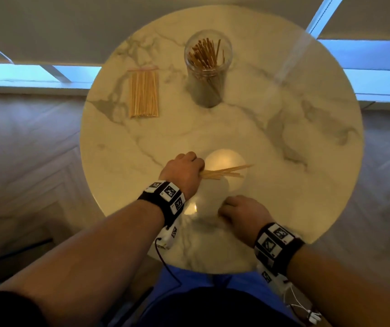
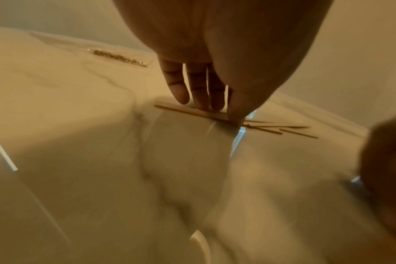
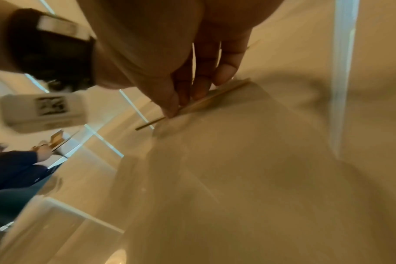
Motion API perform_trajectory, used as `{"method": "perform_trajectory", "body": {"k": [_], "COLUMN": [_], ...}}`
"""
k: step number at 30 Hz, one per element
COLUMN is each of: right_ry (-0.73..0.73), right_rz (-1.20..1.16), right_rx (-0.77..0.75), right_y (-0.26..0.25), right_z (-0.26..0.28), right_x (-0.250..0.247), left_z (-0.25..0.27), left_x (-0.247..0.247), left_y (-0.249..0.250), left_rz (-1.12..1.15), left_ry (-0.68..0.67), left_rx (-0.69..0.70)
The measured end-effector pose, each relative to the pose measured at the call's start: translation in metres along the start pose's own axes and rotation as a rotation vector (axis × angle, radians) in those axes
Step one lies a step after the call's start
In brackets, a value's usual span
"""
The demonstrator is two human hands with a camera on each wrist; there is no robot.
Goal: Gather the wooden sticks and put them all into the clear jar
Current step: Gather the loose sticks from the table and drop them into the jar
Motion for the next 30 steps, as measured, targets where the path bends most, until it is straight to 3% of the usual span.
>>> {"method": "perform_trajectory", "body": {"k": [3, 6, 10, 13, 22, 30], "right_ry": [0.095, 0.066, 0.22, 0.146, 0.033, -0.076], "right_rz": [0.037, 0.078, 0.056, 0.075, 0.081, 0.114], "right_rx": [0.015, 0.017, 0.082, 0.053, 0.076, 0.094], "right_y": [0.014, 0.024, 0.037, 0.036, 0.027, 0.011], "right_z": [-0.015, -0.031, -0.037, -0.042, -0.061, -0.07], "right_x": [-0.025, -0.036, -0.053, -0.052, -0.048, -0.047], "left_z": [0.01, 0.017, 0.032, 0.046, 0.043, 0.058], "left_x": [0.009, 0.011, 0.005, 0.013, 0.019, 0.024], "left_y": [0.007, 0.006, -0.026, -0.043, -0.021, -0.052], "left_rz": [0.026, 0.093, 0.301, 0.324, 0.597, 0.947], "left_ry": [-0.003, 0.007, 0.034, -0.019, 0.091, 0.184], "left_rx": [0.023, -0.01, -0.209, -0.345, -0.409, -0.53]}}
Point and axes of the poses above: each hand's wrist, its own z-axis away from the middle knuckle, its own x-axis out of the palm, y = z × x, the point moved 5 cm from there along -z, towards the middle knuckle, and after that the axes turned 14 degrees about -x, right-handed, at the moved point
